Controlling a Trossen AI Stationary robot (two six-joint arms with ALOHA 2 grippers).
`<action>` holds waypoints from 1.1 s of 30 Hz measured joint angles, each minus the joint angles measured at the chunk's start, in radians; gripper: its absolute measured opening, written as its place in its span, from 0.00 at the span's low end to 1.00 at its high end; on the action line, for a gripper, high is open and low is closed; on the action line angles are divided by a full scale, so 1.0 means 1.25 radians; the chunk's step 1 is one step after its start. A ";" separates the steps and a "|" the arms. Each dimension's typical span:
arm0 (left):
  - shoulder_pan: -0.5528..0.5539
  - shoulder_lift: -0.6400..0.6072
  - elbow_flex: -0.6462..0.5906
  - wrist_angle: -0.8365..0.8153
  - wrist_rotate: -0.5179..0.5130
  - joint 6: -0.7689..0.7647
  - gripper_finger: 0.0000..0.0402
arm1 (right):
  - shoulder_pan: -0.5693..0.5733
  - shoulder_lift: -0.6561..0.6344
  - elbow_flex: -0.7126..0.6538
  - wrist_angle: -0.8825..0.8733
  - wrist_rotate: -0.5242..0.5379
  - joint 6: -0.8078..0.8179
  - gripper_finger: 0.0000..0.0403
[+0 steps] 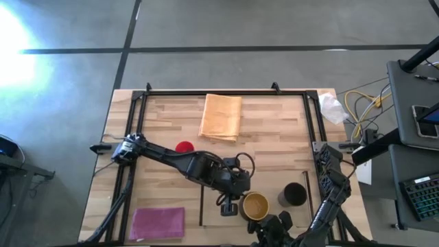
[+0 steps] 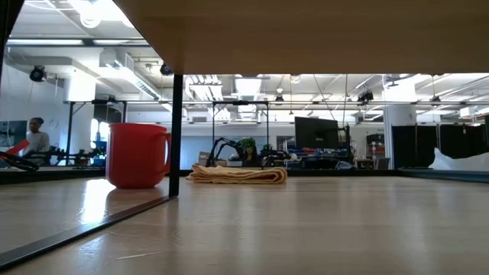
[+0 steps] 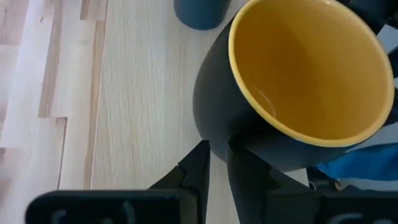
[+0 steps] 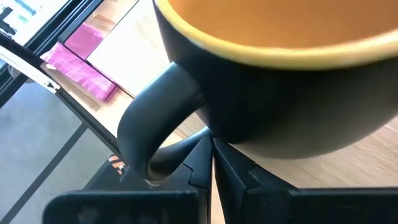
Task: Stack small to large cups/mugs on shelf
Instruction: Put the black mug on the shelf
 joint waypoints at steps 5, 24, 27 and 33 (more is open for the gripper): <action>0.000 0.000 0.000 -0.045 0.006 0.000 0.10 | 0.000 0.000 0.000 -0.001 0.000 0.016 0.02; -0.002 -0.008 -0.001 -0.050 0.000 -0.002 0.10 | -0.004 0.000 -0.005 0.002 -0.045 0.056 0.02; -0.003 -0.008 -0.001 -0.052 0.000 -0.004 0.10 | -0.010 0.000 -0.007 0.002 -0.046 0.056 0.02; -0.008 -0.008 -0.001 -0.052 0.010 -0.007 0.10 | -0.010 0.000 -0.010 0.001 -0.051 0.056 0.02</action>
